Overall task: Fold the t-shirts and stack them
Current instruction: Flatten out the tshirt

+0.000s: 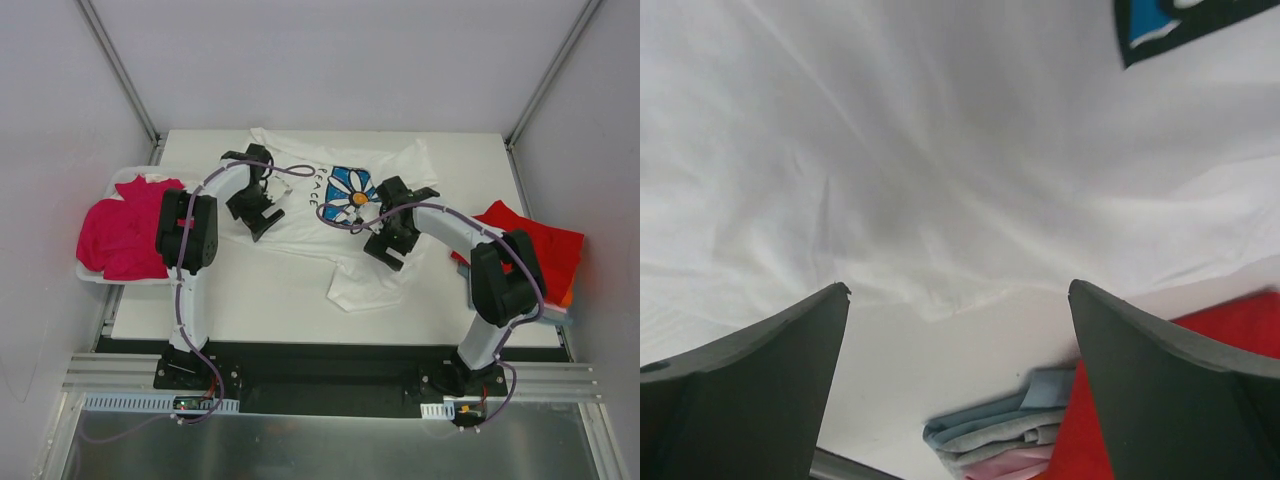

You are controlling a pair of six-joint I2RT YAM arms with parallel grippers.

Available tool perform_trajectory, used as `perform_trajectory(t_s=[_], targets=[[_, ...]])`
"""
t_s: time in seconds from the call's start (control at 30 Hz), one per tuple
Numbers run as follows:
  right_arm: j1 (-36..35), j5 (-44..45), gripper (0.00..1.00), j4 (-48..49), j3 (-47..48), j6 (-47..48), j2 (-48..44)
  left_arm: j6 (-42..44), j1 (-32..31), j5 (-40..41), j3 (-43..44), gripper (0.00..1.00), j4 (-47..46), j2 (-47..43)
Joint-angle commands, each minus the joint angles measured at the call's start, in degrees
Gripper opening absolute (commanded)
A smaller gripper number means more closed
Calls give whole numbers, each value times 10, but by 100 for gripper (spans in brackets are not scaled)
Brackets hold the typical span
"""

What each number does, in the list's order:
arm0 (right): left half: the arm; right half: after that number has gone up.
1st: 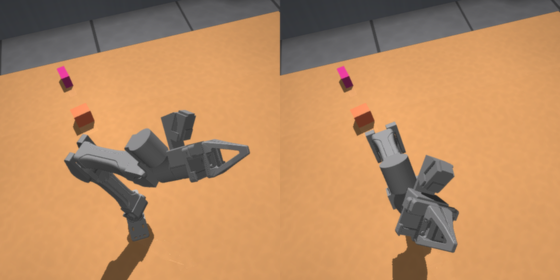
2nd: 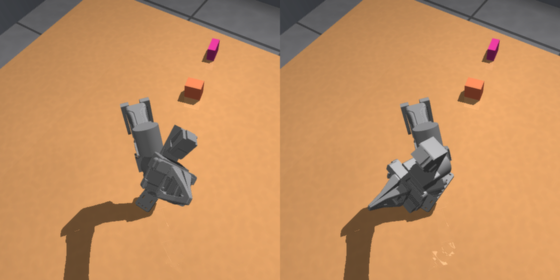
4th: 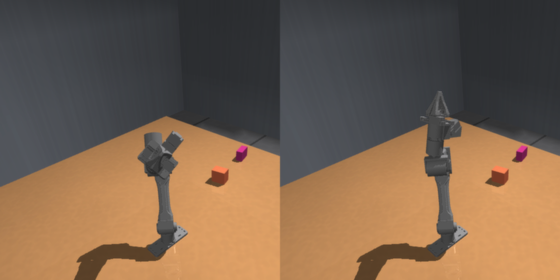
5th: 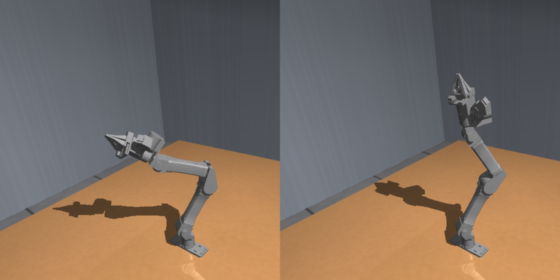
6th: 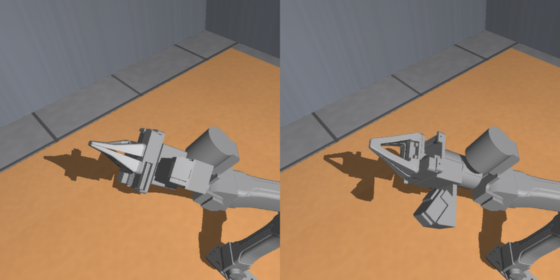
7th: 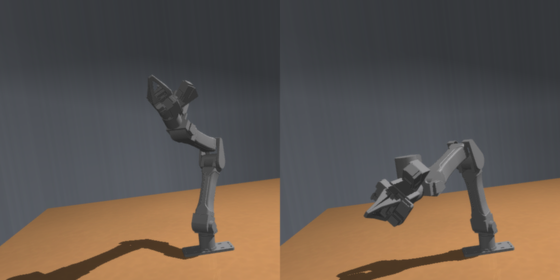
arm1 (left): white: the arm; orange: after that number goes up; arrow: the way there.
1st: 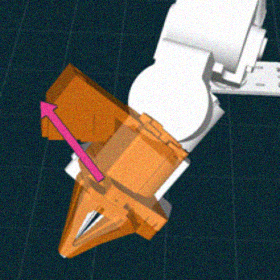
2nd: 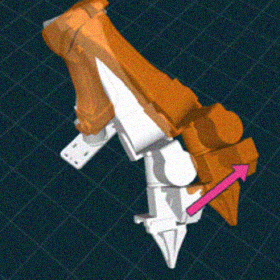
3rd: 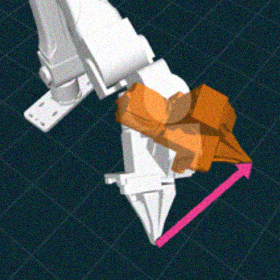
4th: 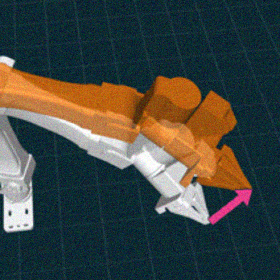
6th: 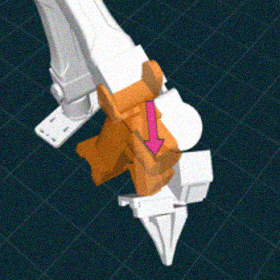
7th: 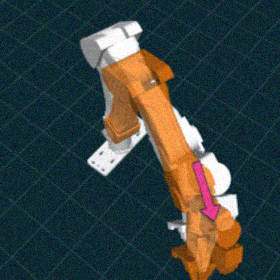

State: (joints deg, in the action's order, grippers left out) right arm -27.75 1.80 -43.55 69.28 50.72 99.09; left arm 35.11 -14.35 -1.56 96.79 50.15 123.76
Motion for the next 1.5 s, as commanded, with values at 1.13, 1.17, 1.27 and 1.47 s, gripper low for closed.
perform_trajectory(t_s=[1.13,1.17,1.27,1.47], targets=[[-67,-59,96,16,-5,-16,109,-8,-13,-34,-13,99,4,-5],[-65,-56,97,16,-8,-16,105,-9,-12,-37,-15,99,5,-5],[-61,-58,97,7,-21,-10,92,-12,-13,-50,-28,99,6,-10],[-58,-60,97,-1,-23,-16,73,-18,-15,-72,-43,99,5,-13]])
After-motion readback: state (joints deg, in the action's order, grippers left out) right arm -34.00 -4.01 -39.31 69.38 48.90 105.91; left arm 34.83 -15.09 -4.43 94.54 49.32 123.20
